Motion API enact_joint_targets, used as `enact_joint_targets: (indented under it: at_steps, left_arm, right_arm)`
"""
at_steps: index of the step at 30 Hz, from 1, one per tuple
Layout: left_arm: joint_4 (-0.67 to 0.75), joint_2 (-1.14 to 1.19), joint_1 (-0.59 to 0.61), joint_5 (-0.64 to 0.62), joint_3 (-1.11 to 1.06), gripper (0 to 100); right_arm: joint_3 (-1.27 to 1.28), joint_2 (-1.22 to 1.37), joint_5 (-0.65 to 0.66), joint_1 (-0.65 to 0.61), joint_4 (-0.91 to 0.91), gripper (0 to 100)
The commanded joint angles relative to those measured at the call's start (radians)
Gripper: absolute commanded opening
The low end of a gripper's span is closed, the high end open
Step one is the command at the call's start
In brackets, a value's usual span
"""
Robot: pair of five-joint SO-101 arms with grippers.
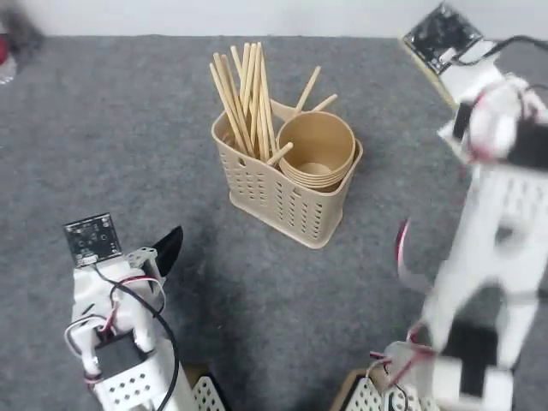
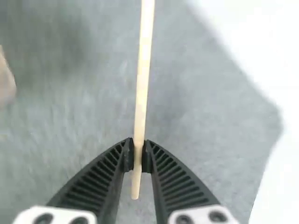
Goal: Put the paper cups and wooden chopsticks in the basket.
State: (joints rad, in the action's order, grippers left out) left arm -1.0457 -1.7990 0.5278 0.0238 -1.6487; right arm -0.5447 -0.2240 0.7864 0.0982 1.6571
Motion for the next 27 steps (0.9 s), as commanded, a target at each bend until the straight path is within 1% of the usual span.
enact_joint_targets:
  at_steps: [1,3,6,8,13,16,18,22,27]
  left_arm:
    - [0.018,-0.002,-0.008,0.006,0.005,44]
    - [0.018,-0.002,-0.008,0.006,0.005,44]
    - [0.018,-0.002,-0.009,0.006,0.005,44]
    - [0.02,-0.002,-0.009,0.006,0.005,44]
    - [0.025,-0.002,-0.011,0.006,-0.002,44]
    - [0.023,-0.002,-0.057,0.006,-0.007,44]
    - [0.02,-0.002,-0.077,0.008,-0.01,44]
    - [0.025,-0.002,-0.083,0.008,-0.018,44]
    - [0.025,-0.002,-0.084,0.008,-0.019,44]
  right_arm:
    - [0.018,-0.225,-0.281,-0.073,0.002,0.7]
    - [0.06,-0.289,-0.42,-0.139,-0.028,0.7]
    - [0.15,-0.374,-0.548,-0.268,-0.136,0.7]
    - [0.219,-0.42,-0.577,-0.363,-0.226,0.7]
    - [0.41,-0.481,-0.577,-0.593,-0.452,0.7]
    - [0.529,-0.481,-0.574,-0.702,-0.591,0.7]
    - [0.626,-0.469,-0.574,-0.74,-0.73,0.7]
    - [0.778,-0.397,-0.572,-0.745,-1.021,0.7]
    - [0.858,-0.237,-0.578,-0.73,-1.273,0.7]
